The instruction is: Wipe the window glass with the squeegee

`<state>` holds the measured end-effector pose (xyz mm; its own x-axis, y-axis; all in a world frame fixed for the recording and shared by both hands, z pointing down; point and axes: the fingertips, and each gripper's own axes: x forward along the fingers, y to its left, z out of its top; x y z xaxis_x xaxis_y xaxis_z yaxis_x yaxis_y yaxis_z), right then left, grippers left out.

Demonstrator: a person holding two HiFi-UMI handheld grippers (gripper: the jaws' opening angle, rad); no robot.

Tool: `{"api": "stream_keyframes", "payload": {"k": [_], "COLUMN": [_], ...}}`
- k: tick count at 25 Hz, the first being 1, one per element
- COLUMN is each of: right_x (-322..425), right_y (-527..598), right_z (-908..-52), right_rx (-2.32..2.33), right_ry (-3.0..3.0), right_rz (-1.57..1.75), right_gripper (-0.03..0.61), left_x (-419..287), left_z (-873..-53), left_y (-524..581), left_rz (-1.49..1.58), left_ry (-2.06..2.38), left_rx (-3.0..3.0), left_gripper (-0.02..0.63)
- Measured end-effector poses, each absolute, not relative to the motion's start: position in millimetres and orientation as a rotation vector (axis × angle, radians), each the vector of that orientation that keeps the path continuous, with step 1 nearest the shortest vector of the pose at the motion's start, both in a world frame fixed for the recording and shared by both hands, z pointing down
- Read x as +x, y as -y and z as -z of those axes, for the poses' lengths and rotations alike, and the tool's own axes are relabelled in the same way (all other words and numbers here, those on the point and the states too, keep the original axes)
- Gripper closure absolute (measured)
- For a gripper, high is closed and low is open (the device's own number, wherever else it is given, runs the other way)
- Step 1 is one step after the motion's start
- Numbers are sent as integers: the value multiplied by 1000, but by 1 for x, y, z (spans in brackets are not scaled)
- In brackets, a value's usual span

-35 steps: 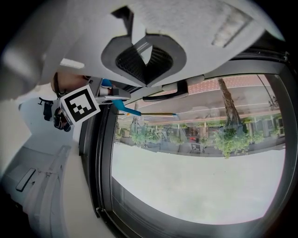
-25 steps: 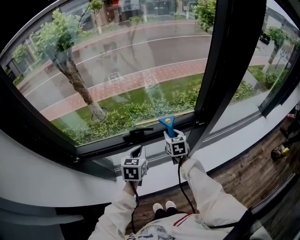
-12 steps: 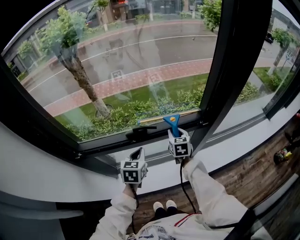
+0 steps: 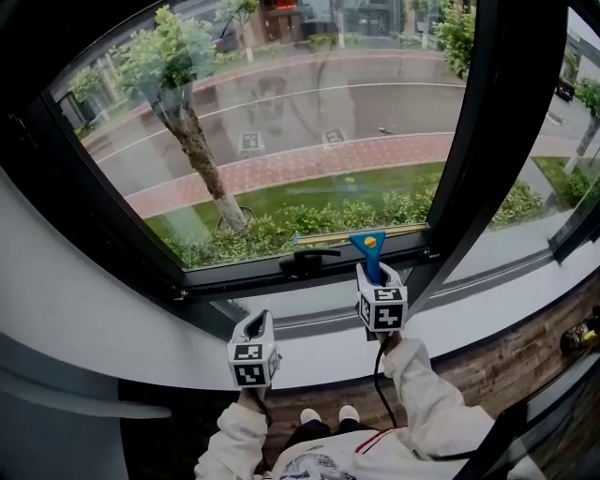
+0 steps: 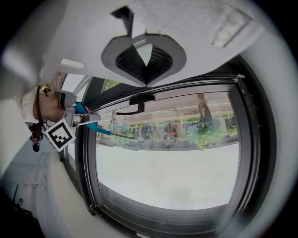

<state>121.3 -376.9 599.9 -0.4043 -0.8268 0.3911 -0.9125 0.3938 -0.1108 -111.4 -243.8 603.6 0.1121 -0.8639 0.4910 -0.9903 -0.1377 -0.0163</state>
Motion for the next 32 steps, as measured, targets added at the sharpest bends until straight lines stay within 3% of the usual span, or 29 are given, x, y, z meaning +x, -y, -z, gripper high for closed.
{"api": "stream_keyframes", "payload": {"k": [11,20,25,32], "right_x": [36,-98,-143,-183], "right_y": [301,258,253,297], "right_z": [-591,-550,-499,-346], "right_rx": [1428,1470,1511,1581], "right_ry": [2423,2484,2541,2711], "right_rz": [-441,-456,-371,-110], "right_gripper": [471,471,471,472], "left_x": [-192,-304,-329,-319], "left_z": [-579,-554,-486,-345], "left_y": [223,189,205,258], "left_rz": [-425,-385,-273,-126], "left_ry": [1874,1838,1856,1946], "left_rx": [2140,2228,2336,2495], "left_gripper": [614,614,614,614]}}
